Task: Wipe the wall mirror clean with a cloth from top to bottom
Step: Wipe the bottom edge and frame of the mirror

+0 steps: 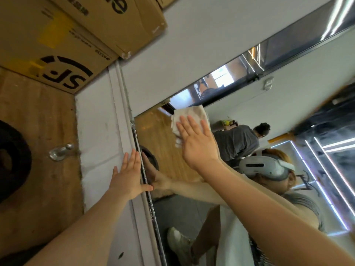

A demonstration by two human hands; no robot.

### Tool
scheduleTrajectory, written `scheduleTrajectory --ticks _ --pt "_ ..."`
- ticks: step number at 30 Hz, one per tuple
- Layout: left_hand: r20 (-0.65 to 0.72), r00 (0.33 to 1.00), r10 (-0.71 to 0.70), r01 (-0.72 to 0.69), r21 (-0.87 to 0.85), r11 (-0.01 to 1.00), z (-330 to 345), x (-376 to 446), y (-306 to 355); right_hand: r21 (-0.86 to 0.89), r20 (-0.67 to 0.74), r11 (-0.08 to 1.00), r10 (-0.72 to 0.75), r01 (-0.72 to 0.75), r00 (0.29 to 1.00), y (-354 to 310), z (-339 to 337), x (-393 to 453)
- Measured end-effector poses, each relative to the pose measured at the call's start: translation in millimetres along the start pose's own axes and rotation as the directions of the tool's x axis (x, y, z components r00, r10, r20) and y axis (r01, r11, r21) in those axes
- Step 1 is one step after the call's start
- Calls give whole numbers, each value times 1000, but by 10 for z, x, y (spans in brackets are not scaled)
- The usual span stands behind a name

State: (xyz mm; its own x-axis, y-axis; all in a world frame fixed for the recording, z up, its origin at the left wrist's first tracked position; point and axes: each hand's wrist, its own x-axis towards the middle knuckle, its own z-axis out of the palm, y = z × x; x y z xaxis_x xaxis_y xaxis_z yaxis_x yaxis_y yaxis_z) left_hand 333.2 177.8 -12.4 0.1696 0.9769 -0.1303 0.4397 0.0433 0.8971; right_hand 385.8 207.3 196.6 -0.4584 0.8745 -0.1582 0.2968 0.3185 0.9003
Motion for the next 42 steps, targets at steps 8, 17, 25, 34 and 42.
scheduleTrajectory --ticks 8,17,25,34,42 --pt "30 999 11 -12 32 999 -5 -65 -1 6 -102 986 168 -168 980 766 -192 -204" --pt "98 994 54 -60 59 996 14 -98 -96 36 -301 965 257 -258 918 1188 -218 -450" --pt "54 997 60 -64 65 996 76 -91 -126 -19 -280 925 360 -380 890 928 -119 -383" --pt "32 998 49 -48 -13 999 159 -94 -168 10 -95 984 176 -176 980 12 82 -302" --pt "29 999 25 -24 -27 999 178 -97 -167 23 105 999 -26 23 994 -656 318 -338"
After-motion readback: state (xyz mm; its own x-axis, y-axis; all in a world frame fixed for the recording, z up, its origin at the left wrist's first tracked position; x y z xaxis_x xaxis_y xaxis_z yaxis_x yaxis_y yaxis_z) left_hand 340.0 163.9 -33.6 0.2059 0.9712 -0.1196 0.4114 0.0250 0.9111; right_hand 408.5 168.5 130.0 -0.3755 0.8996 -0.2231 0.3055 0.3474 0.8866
